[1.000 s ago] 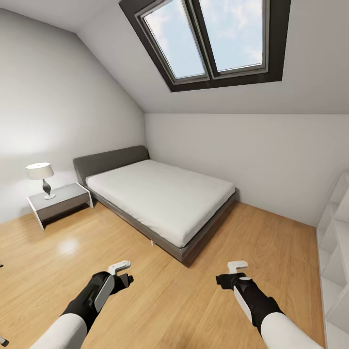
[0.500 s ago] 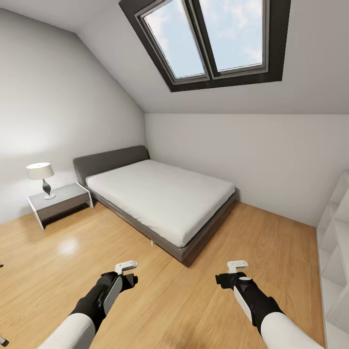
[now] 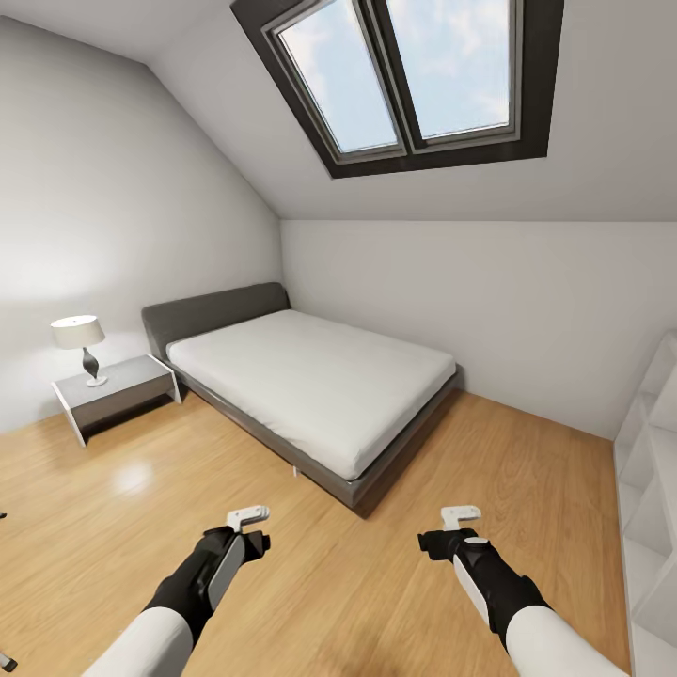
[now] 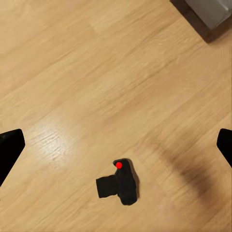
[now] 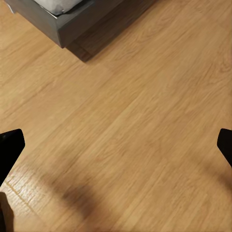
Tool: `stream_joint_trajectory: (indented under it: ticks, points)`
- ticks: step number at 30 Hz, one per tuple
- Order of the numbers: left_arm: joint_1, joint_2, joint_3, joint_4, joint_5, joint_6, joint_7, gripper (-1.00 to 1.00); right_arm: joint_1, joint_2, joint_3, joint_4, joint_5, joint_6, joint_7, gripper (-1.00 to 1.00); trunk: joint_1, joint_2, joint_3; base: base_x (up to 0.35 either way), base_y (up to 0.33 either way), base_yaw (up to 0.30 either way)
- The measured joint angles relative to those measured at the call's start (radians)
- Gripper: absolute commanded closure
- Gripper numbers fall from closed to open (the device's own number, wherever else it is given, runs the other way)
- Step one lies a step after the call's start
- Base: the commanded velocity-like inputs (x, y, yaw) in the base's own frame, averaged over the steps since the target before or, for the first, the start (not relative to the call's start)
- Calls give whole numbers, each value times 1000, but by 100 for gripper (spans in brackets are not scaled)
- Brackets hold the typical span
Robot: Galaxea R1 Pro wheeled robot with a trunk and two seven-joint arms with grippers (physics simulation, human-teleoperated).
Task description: Attach the digital camera to the camera tripod in the bedroom.
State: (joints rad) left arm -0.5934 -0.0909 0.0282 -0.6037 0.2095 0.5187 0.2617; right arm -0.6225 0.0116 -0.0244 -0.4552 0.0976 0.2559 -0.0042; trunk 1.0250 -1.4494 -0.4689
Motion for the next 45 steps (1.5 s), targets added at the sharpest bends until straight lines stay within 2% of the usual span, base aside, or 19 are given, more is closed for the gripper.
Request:
stream_joint_trajectory:
  ticks: [4,17,45]
  points:
    - [0,-9,0,-4,1,-8,25,-100,0,0,0,0,0,0,0,-100,0,0,0,0,0,0]
    - [0,-17,0,-7,2,-21,39,-100,0,1,0,-1,0,-1,0,-100,50,-91,-41,0,0,0]
    - [0,-14,0,-9,2,-22,43,-100,0,2,1,2,1,-3,-3,-100,157,-287,-128,0,0,0]
